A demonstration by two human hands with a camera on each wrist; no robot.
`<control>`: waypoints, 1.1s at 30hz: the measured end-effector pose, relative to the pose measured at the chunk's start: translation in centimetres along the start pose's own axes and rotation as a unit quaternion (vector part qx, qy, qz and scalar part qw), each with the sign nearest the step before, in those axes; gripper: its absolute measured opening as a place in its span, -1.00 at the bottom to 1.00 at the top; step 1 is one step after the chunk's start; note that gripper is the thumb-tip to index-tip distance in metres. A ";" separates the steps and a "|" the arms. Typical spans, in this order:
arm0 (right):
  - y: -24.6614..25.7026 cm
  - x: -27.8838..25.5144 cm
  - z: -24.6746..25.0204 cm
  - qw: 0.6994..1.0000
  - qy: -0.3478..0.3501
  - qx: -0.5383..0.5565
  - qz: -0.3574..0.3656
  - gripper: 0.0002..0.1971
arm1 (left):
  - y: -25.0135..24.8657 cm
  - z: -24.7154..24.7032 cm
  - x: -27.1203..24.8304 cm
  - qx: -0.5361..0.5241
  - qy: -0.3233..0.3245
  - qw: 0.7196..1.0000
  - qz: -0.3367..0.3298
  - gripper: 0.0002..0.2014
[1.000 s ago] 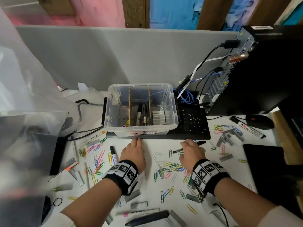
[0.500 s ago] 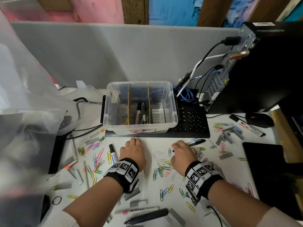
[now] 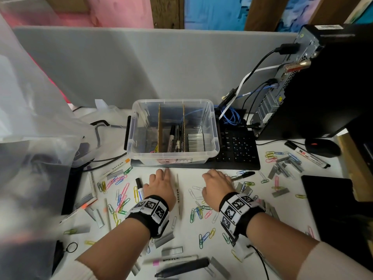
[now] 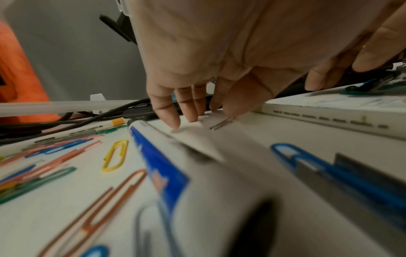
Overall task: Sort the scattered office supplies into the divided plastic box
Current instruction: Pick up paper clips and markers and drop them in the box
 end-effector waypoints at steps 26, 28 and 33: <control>-2.2 1.4 6.5 0.681 -0.067 0.701 -0.202 -0.55 | 5.7 1.3 5.5 -0.596 -0.045 0.756 0.266 -0.62; -2.0 1.7 7.1 0.739 -0.061 0.646 -0.183 -0.50 | 6.3 1.3 6.0 -0.594 -0.054 0.750 0.287 -0.60; -1.4 2.6 7.4 0.810 -0.051 0.561 -0.164 -0.41 | 8.6 0.8 7.0 -0.408 -0.079 0.852 0.318 -0.57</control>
Point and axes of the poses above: each hand's wrist, its own x-axis towards the middle knuckle, its own z-axis out of the back of the hand, y = z × x, the point moved 3 cm from there along x, towards the middle knuckle, and after that the axes turned 2 degrees about -y, right-handed, at the moved point
